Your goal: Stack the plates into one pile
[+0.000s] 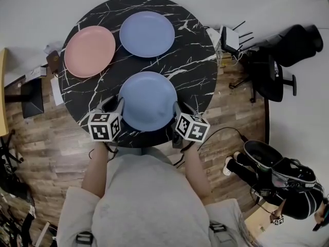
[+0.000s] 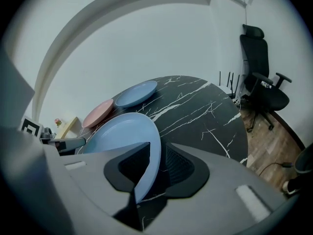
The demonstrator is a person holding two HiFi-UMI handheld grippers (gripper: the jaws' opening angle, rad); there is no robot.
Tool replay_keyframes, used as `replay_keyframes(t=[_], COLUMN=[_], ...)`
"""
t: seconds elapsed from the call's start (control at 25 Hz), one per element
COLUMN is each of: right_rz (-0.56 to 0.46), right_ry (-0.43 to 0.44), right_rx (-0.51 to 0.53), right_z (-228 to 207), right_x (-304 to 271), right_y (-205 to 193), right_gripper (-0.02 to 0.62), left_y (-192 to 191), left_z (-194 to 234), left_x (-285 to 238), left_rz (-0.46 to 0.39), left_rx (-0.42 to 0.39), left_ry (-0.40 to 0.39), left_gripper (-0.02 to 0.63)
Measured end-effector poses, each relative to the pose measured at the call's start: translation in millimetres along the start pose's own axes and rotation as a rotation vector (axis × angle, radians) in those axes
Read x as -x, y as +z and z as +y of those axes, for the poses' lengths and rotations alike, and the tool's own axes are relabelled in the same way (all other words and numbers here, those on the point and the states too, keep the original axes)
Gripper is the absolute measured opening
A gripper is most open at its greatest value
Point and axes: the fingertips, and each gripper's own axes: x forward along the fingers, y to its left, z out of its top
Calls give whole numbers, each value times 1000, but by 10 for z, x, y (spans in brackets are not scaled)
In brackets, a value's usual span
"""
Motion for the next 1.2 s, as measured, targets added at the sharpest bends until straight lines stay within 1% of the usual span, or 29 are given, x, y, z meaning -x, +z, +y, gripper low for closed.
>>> replay_keyframes(t=[0.16, 0.44, 0.52, 0.6, 0.68, 0.72, 0.88, 0.96, 1.04, 1.2], right_rz=[34, 84, 76, 68, 68, 66, 59, 48, 20, -28], right_ry=[-7, -17, -20, -20, -24, -18, -2, 20, 41, 52], right_rx=[-14, -25, -28, -21, -17, -23, -34, -45, -32, 11], right_z=[-19, -14, -10, -4, -6, 2, 67, 121, 181, 317], right_x=[-96, -219, -215, -210, -206, -207, -187, -169, -148, -111], right_y=[-104, -238, -226, -206, -193, -184, -92, -10, 110, 366], right_gripper=[84, 86, 84, 79, 21, 20, 18, 17, 17, 18], left_y=[-110, -282, -299, -302, -301, -300, -242, -173, -59, 211], left_z=[3, 7, 28, 67, 97, 108, 137, 156, 167, 193], left_x=[-108, -239, -243, -233, -215, -204, -139, -103, -68, 20], left_rz=[45, 116, 132, 144, 153, 156, 155, 145, 121, 69], left_rx=[4, -4, -9, -10, -7, -5, 1, 4, 4, -23], left_ry=[-5, -7, 11, 29, 32, 32, 39, 41, 34, 40], left_gripper=[177, 183, 166, 111, 106, 106, 104, 104, 104, 104])
